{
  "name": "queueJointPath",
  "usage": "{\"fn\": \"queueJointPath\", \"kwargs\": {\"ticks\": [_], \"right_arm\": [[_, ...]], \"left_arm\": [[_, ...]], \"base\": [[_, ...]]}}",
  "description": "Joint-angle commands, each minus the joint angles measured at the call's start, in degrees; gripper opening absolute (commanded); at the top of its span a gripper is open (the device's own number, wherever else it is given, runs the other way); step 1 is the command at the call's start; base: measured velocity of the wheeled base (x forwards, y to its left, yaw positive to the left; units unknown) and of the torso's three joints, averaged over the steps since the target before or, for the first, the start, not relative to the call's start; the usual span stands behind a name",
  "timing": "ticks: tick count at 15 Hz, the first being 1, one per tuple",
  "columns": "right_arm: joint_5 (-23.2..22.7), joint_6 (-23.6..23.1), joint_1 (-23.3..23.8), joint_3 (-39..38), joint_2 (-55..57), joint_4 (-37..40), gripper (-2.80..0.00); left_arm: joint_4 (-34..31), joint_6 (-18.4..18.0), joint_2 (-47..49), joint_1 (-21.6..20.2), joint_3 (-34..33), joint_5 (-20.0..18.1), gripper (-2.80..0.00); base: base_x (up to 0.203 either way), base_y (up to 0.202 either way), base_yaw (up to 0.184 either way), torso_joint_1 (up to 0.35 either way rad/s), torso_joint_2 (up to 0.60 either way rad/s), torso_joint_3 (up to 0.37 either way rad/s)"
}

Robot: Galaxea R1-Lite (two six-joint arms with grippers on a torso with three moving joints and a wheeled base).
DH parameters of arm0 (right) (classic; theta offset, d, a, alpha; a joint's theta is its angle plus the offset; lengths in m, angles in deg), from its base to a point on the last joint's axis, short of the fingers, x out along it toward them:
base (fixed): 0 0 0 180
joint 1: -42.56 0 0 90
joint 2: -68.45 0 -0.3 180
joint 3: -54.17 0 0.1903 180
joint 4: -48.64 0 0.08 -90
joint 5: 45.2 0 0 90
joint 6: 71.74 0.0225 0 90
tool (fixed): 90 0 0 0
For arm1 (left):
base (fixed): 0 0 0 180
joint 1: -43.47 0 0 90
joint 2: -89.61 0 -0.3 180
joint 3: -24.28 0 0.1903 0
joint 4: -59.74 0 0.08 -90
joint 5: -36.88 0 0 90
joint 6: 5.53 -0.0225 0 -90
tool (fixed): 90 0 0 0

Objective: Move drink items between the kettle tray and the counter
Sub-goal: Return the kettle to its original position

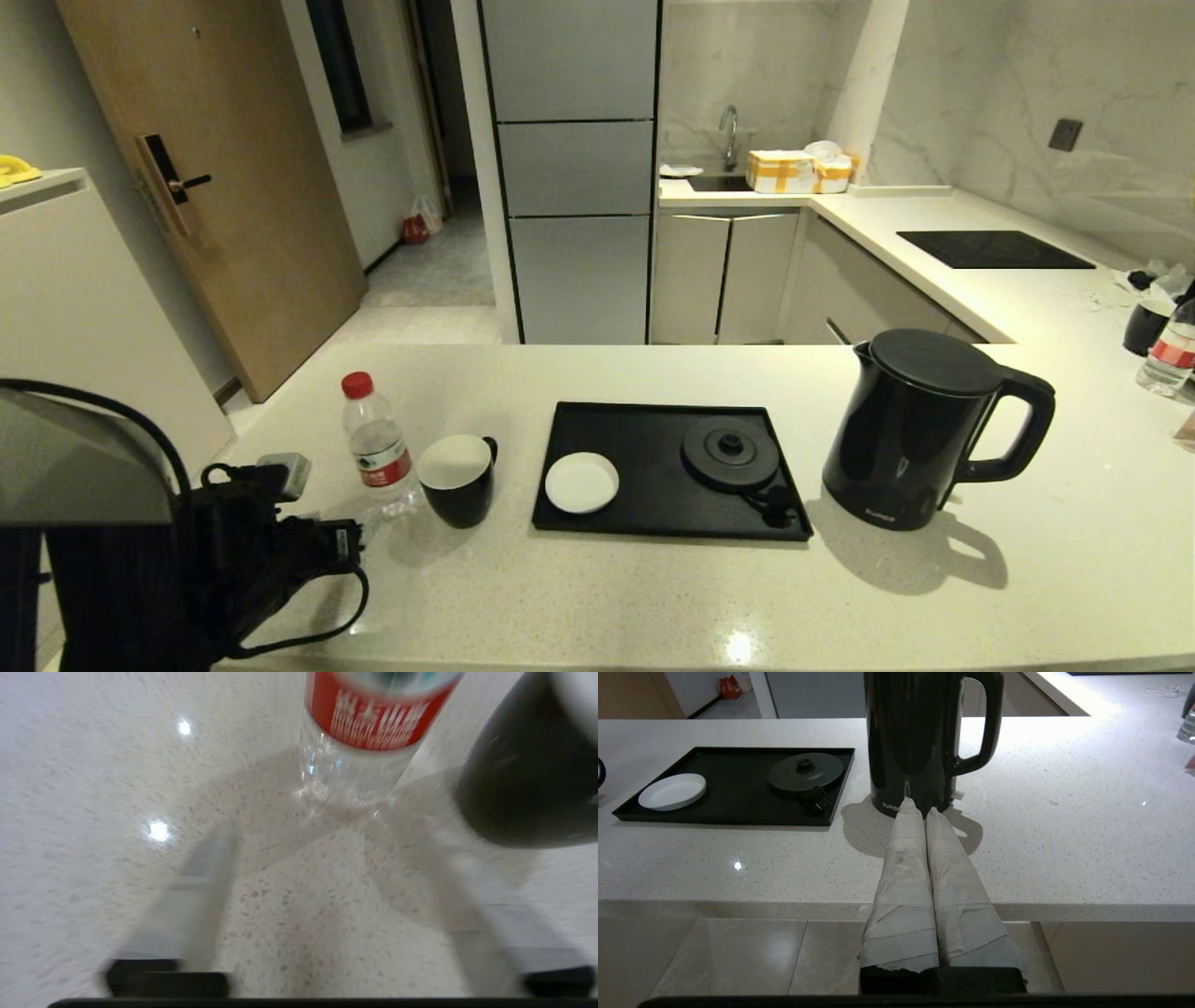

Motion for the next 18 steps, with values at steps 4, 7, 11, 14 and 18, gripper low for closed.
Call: {"fn": "queueJointPath", "kwargs": {"ticks": [4, 7, 11, 14, 18], "right_arm": [[0.0, 0.0, 0.0, -0.1, 0.1, 0.0, -2.80], [0.0, 0.0, 0.0, -0.1, 0.1, 0.0, -2.80], [0.0, 0.0, 0.0, -0.1, 0.1, 0.0, -2.80], [0.0, 0.0, 0.0, -0.1, 0.1, 0.0, -2.80], [0.0, 0.0, -0.1, -0.1, 0.1, 0.0, -2.80]], "left_arm": [[-0.8, 0.3, -22.9, 1.2, -5.4, -0.5, -2.80], [-12.8, 0.4, -37.9, 4.2, -4.5, -0.7, -2.80], [-63.4, 7.0, -62.0, 6.8, 17.2, -0.9, -2.80], [-101.3, 11.4, -80.4, 7.5, 37.3, -0.4, -2.80], [-115.5, 7.2, -104.1, 6.2, 34.4, 1.8, -2.80]], "base": [[0.000, 0.000, 0.000, 0.000, 0.00, 0.000], [0.000, 0.000, 0.000, 0.000, 0.00, 0.000], [0.000, 0.000, 0.000, 0.000, 0.00, 0.000], [0.000, 0.000, 0.000, 0.000, 0.00, 0.000], [0.000, 0.000, 0.000, 0.000, 0.00, 0.000]]}}
